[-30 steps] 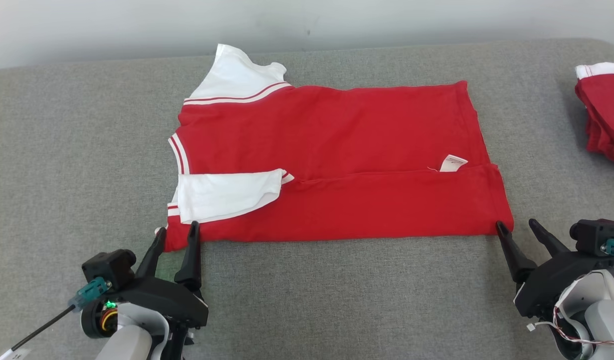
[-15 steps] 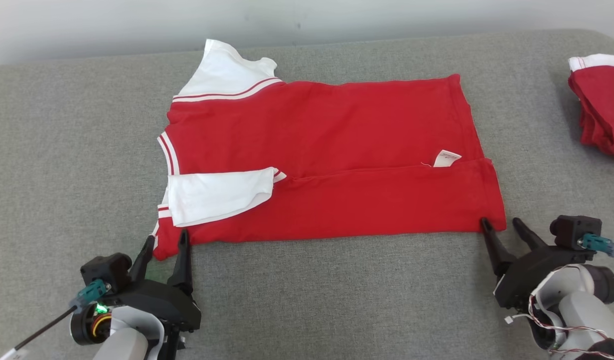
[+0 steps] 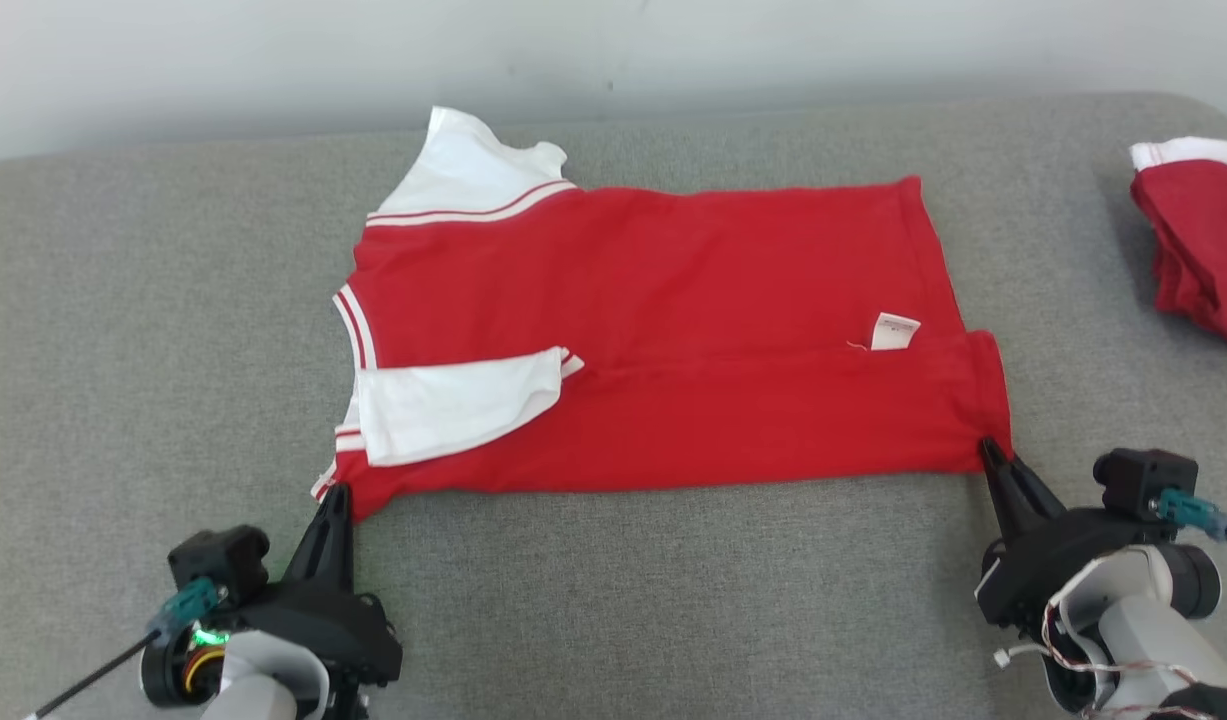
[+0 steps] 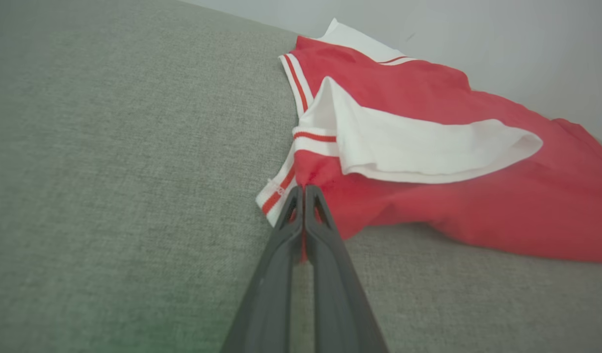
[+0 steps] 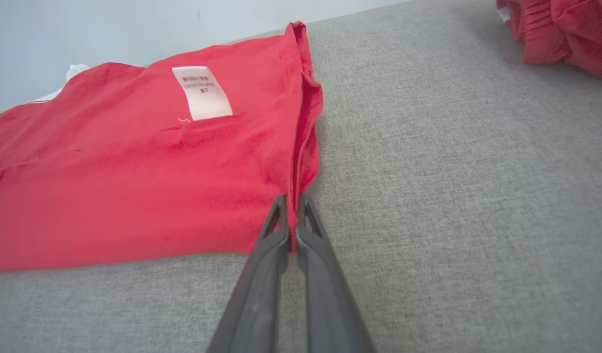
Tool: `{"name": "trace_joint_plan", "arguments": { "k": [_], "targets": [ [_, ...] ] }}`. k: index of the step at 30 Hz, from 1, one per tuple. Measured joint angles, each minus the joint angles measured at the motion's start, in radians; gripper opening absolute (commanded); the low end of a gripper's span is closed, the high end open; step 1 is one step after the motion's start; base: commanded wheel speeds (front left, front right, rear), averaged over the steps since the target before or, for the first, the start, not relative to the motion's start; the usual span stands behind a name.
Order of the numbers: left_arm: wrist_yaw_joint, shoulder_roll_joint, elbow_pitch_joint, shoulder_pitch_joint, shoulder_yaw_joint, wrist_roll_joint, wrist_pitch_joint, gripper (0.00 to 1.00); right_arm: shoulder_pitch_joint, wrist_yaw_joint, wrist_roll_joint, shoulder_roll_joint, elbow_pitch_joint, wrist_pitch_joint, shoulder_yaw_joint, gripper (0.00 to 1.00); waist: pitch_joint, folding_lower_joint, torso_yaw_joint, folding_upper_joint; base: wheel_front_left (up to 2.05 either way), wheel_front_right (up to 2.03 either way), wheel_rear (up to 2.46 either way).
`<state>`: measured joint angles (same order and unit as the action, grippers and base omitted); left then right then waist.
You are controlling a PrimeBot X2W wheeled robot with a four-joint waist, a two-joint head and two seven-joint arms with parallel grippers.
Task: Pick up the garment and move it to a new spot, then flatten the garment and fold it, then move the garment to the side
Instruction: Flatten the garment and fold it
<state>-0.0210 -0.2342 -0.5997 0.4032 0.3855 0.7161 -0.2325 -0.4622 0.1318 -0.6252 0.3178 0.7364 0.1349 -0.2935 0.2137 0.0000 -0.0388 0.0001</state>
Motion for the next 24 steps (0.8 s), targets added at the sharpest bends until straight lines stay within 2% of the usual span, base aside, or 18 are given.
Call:
{"name": "trace_joint_plan", "arguments": {
  "k": [7, 12, 18, 24],
  "targets": [
    [-0.018, -0.026, 0.085, -0.1, -0.027, 0.003, -0.014, 0.0, 0.083, 0.0, -0.016, 0.026, -0.059, 0.033, -0.019, 0.0, -0.056, 0.0, -0.002, 0.0, 0.0, 0.0, 0.0],
    [-0.05, -0.039, 0.186, -0.212, -0.04, 0.005, -0.021, 0.0, 0.175, 0.0, -0.016, 0.049, -0.142, 0.022, -0.009, 0.0, -0.092, -0.0001, -0.005, -0.0001, 0.0, 0.0, 0.0],
    [-0.096, -0.039, 0.315, -0.339, -0.053, 0.006, -0.023, 0.0, 0.321, 0.0, -0.006, 0.066, -0.257, -0.042, 0.063, 0.0, -0.115, -0.0002, 0.008, -0.0001, 0.0, 0.0, 0.0],
    [-0.126, -0.032, 0.394, -0.421, -0.043, 0.006, -0.023, 0.0, 0.455, 0.0, 0.02, 0.032, -0.381, -0.115, 0.175, 0.0, -0.114, -0.0001, 0.03, -0.0001, 0.0, 0.0, 0.0]
  ]
}}
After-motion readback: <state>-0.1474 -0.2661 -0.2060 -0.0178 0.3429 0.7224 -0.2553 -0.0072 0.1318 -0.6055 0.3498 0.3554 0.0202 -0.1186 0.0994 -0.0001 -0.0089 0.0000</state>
